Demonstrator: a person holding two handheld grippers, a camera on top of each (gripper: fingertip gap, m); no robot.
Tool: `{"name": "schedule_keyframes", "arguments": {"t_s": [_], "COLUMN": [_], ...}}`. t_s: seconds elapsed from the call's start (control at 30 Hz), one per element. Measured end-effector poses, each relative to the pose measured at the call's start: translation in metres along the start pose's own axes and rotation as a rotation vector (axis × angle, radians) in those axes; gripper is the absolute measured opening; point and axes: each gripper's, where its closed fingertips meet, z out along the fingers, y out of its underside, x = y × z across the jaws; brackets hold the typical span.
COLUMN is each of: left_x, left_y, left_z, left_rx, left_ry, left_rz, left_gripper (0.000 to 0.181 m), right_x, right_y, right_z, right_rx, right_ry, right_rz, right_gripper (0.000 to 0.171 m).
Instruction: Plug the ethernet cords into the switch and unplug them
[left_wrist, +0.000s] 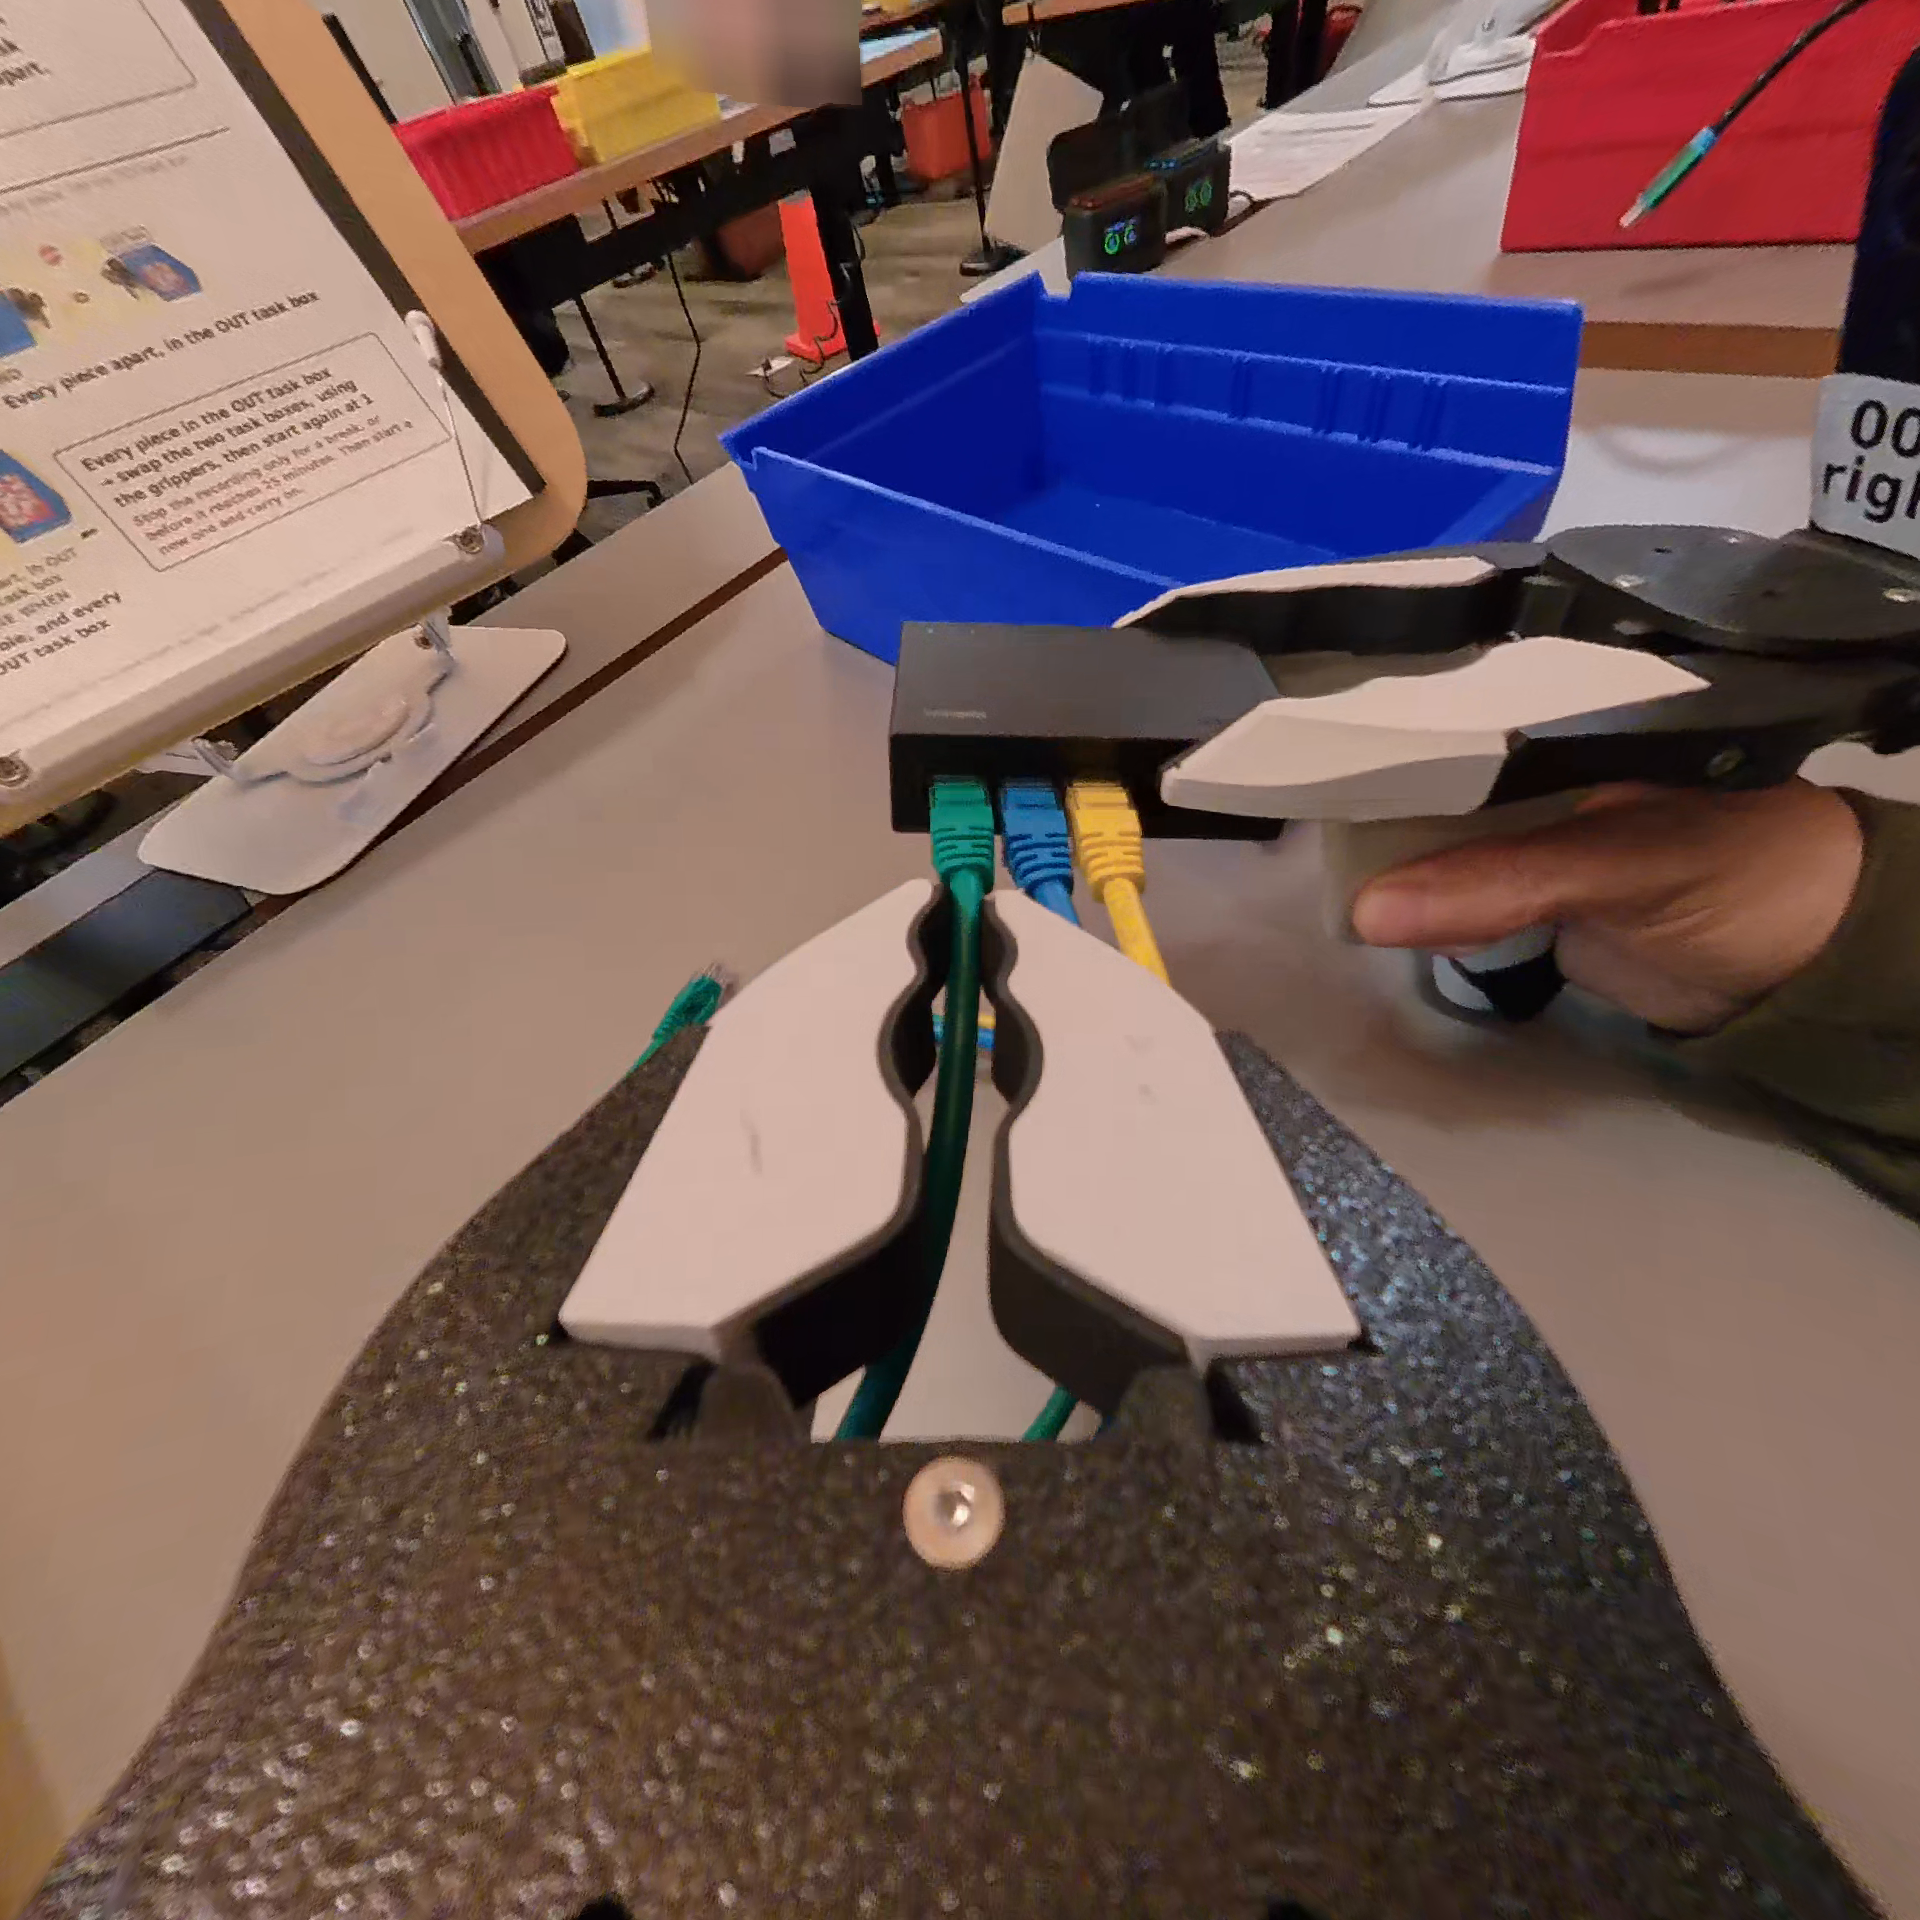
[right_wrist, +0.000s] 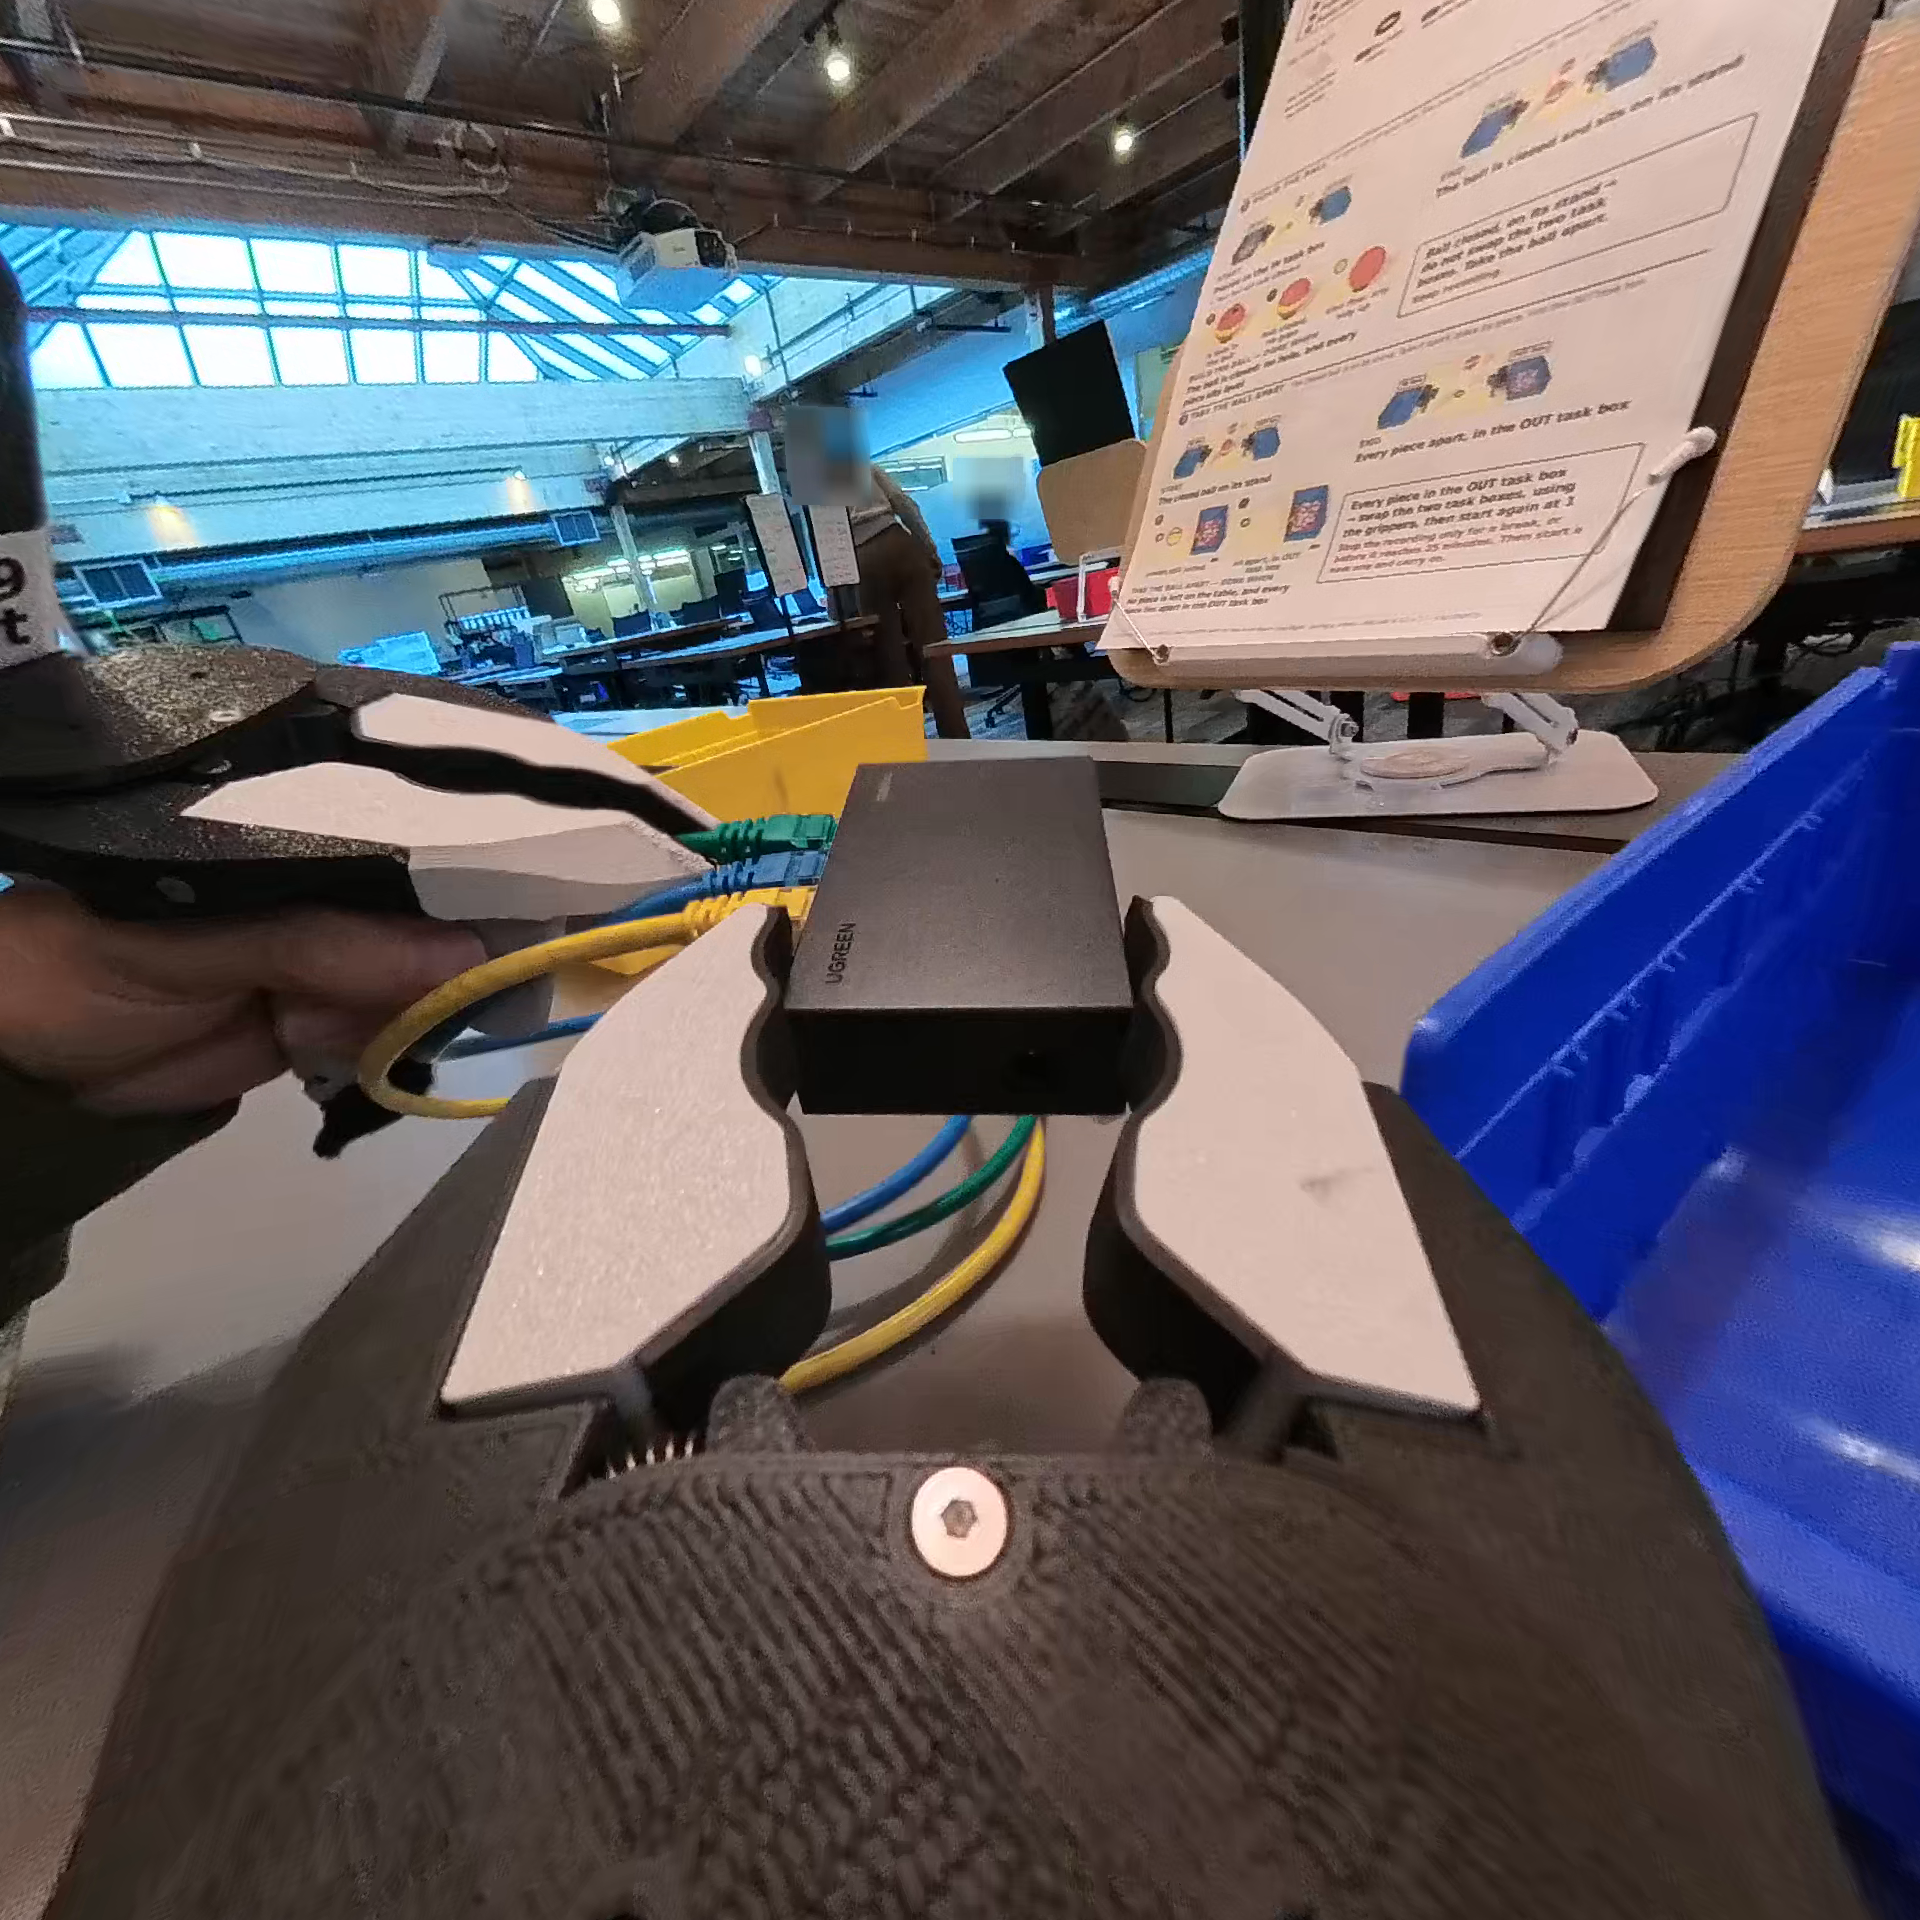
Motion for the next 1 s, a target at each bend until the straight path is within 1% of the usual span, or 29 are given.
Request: {"name": "schedule_keyframes", "arguments": {"t_s": [0.17, 0.23, 0.3, 0.37, 0.47, 0.57, 0.8, 0.9, 0.93, 0.97, 1.0], "left_x": [0.001, 0.0, 0.0, -0.001, 0.001, 0.004, 0.012, 0.012, 0.01, 0.008, 0.006], "left_y": [-0.001, -0.003, -0.001, 0.004, -0.003, -0.006, 0.004, -0.002, -0.008, -0.012, -0.014], "left_z": [-0.003, -0.003, -0.001, 0.006, 0.01, 0.01, 0.001, -0.009, -0.012, -0.015, -0.016], "left_rx": [0.0, 0.013, 0.002, -0.031, -0.002, 0.017, -0.022, -0.03, -0.019, -0.021, -0.039], "left_ry": [0.077, 0.077, 0.081, 0.037, -0.032, -0.05, 0.086, 0.156, 0.196, 0.246, 0.313], "left_rz": [0.037, 0.061, 0.034, 0.069, 0.125, 0.138, -0.103, -0.223, -0.269, -0.344, -0.443], "left_gripper": [0.004, 0.004, 0.005, 0.005, 0.006, 0.006, 0.006, 0.007, 0.014, 0.026, 0.042], "right_x": [-0.004, -0.004, -0.001, 0.004, 0.01, 0.012, 0.013, 0.008, 0.006, 0.004, 0.002], "right_y": [-0.002, -0.002, -0.003, -0.005, -0.01, -0.012, -0.012, -0.01, -0.009, -0.009, -0.008], "right_z": [-0.001, -0.001, -0.001, -0.002, -0.007, -0.009, -0.009, -0.007, -0.006, -0.005, -0.005], "right_rx": [0.016, 0.023, 0.027, 0.046, 0.086, 0.104, 0.109, 0.088, 0.082, 0.077, 0.073], "right_ry": [-0.024, -0.028, -0.004, 0.027, 0.045, 0.038, 0.015, -0.003, -0.012, -0.019, -0.025], "right_rz": [-0.003, 0.002, -0.004, -0.008, 0.026, 0.049, 0.075, 0.048, 0.041, 0.033, 0.022], "right_gripper": [0.063, 0.063, 0.062, 0.062, 0.062, 0.062, 0.062, 0.062, 0.062, 0.062, 0.062]}}
